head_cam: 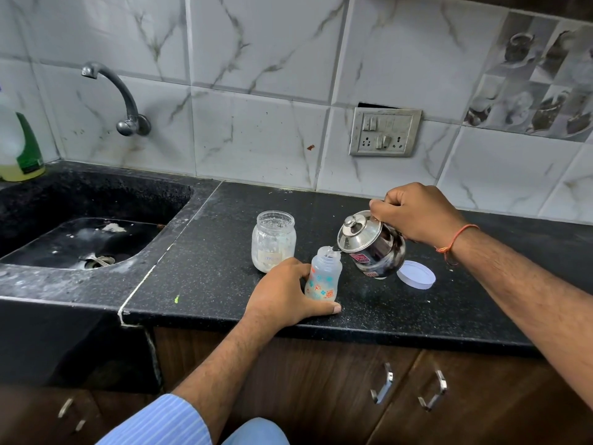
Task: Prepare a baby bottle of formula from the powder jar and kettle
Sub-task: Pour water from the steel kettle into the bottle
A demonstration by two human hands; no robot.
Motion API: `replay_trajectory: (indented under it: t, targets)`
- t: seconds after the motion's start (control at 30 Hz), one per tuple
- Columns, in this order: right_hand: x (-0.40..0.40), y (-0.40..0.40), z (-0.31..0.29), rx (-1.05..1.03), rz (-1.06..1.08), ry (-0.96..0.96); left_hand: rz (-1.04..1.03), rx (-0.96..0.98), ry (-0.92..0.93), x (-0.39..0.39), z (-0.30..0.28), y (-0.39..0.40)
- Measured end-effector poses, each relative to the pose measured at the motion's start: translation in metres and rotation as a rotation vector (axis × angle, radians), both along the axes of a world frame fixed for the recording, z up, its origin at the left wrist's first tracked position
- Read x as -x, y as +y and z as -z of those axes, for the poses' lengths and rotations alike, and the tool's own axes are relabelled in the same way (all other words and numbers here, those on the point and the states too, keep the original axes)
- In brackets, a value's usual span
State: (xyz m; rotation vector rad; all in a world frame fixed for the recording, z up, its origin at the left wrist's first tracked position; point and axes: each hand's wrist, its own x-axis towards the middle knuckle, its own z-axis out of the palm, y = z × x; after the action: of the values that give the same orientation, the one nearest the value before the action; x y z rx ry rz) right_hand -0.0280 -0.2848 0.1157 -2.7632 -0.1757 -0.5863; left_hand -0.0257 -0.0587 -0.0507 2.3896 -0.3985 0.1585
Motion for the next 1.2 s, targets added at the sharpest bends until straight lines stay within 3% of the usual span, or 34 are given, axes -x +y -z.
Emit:
replay_trajectory:
  t: [1.2]
  targets:
    - [0.0019,0.002,-0.0049,0.032,-0.016,0.014,0.0,-0.009,-0.017,-0.0024,0.0047,0.0006]
